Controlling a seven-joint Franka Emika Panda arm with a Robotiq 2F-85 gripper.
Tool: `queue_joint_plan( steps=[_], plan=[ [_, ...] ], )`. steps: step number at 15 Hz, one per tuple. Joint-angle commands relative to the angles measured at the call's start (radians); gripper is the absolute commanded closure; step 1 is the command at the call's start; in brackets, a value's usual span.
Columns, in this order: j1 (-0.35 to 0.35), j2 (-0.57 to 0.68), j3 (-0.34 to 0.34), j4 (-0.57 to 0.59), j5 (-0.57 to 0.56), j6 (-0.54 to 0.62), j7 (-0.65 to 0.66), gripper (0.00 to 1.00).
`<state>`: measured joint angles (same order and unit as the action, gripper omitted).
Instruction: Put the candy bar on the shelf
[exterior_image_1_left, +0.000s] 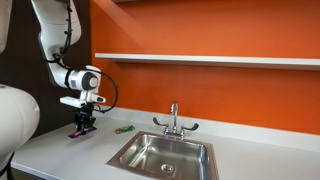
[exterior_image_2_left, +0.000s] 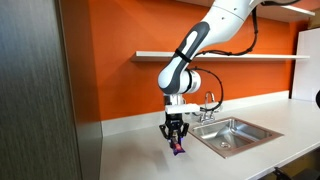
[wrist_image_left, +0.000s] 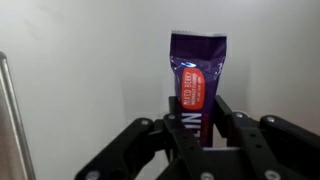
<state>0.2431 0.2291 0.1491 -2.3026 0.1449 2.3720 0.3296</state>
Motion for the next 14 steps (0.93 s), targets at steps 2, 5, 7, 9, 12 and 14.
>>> queue_joint_plan(
  steps=[2, 5, 7, 9, 12, 14],
  plan=[
    [-0.003, -0.089, 0.009, -0.044, -0.031, -0.031, -0.005, 0.88],
    [-0.003, -0.137, 0.01, -0.074, -0.044, -0.035, 0.017, 0.88],
    [-0.003, -0.171, 0.013, -0.092, -0.044, -0.041, 0.026, 0.88],
    [-0.003, -0.206, 0.017, -0.106, -0.049, -0.052, 0.043, 0.88],
    [-0.004, -0.253, 0.026, -0.116, -0.062, -0.08, 0.069, 0.88],
    [-0.004, -0.285, 0.035, -0.118, -0.082, -0.098, 0.091, 0.88]
  ],
)
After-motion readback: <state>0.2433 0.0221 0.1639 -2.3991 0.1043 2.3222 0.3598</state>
